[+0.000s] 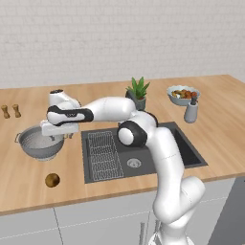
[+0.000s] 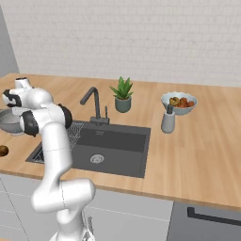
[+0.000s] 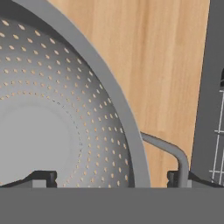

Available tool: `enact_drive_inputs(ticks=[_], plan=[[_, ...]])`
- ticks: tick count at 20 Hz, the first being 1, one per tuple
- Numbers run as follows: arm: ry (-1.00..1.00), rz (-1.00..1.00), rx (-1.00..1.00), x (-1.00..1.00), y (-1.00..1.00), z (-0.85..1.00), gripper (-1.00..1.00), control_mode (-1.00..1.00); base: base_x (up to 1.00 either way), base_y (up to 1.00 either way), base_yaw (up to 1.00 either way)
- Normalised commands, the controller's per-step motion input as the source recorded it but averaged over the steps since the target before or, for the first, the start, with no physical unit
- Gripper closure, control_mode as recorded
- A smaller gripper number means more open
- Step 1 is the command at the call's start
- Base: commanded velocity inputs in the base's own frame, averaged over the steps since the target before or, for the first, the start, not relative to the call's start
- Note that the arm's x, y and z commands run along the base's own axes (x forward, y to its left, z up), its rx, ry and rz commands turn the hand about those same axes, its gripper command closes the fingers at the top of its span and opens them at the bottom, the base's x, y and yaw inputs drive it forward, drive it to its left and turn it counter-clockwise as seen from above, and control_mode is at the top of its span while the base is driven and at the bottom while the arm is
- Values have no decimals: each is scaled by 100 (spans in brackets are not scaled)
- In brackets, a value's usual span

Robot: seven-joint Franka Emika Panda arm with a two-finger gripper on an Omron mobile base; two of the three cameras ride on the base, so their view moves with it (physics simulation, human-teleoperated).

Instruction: Put the colander in the sink, put the pear in the colander, and turn on the sink faucet and pour water over the colander.

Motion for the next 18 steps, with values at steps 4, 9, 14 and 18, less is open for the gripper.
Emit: enact_drive_inputs(ticks=[4,9,14,18], plan=[[0,0,0,0,0,0,-100,-100,0,0,0],[0,0,0,0,0,0,-100,-100,0,0,0],[0,0,0,0,0,0,100,-100,0,0,0],[2,0,0,7,0,0,100,-100,0,0,0]])
